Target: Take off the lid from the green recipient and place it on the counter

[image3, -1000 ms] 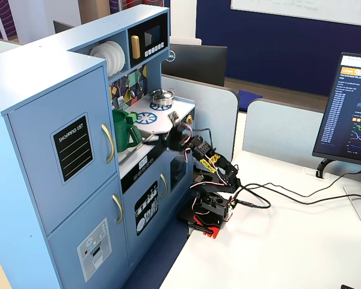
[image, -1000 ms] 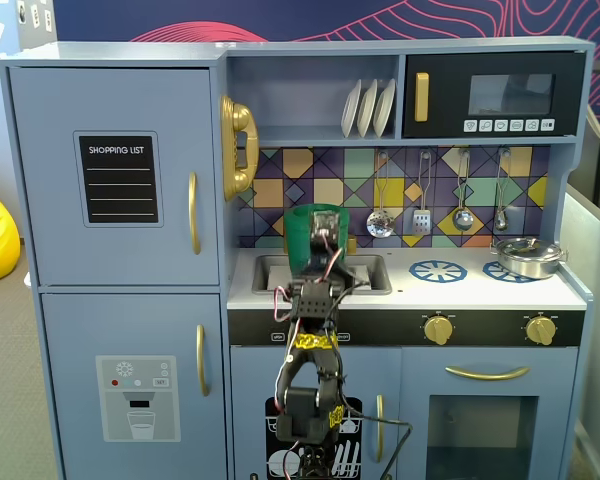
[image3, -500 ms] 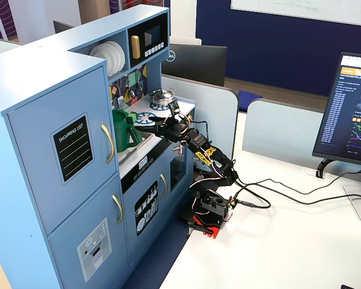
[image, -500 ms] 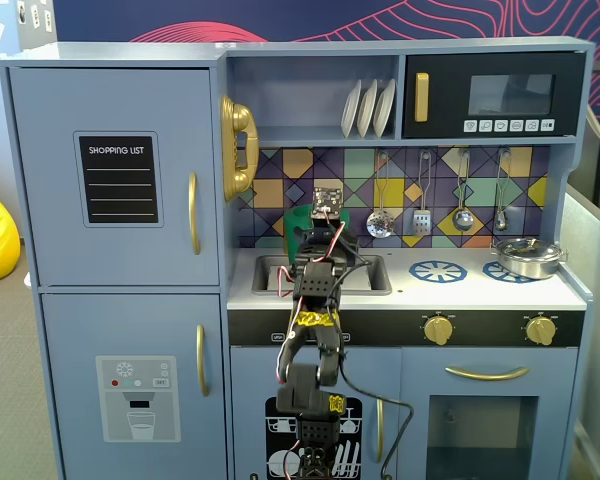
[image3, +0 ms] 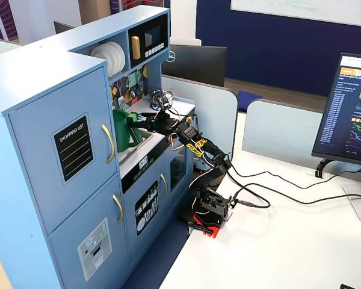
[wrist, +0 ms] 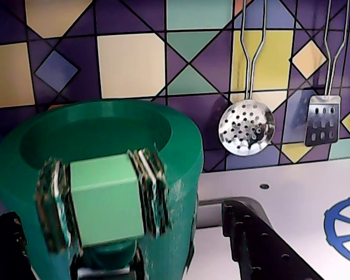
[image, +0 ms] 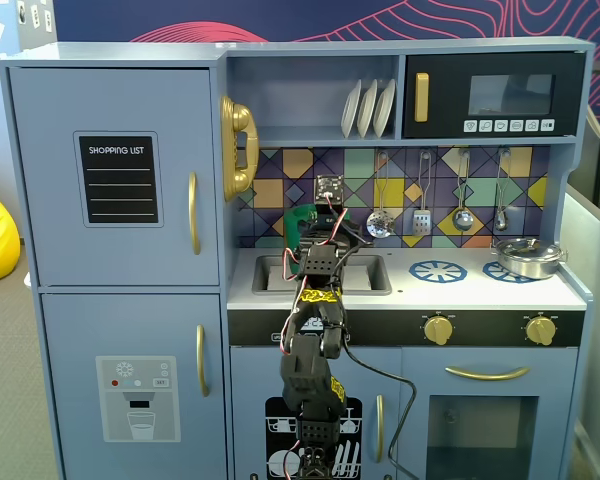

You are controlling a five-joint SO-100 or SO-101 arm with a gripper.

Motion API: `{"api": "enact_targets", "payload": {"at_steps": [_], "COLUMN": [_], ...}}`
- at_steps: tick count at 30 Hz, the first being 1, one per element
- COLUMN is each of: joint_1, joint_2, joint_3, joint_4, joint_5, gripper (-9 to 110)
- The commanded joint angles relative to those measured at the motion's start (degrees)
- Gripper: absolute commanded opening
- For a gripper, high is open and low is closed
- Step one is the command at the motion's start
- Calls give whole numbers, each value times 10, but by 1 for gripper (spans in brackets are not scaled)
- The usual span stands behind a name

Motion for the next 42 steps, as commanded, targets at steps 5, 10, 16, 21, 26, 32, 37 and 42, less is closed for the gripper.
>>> {"api": "enact_targets", "payload": {"at_steps": [5, 10, 16, 21, 26, 32, 37, 42], "joint_1": [-26, -32, -33, -35, -35, -38, -28, 28], "joint_2": [-35, -55, -61, -60, -59, -69, -63, -55], "joint_3": [-82, -99, -106, -107, -108, -129, -147, -152], "joint_4": [-1, 2, 24, 32, 18, -62, -71, -61], "joint_5": [-8, -13, -41, -44, -36, -31, -43, -45], "gripper": [35, 34, 7, 0, 0, 0, 0, 0]}}
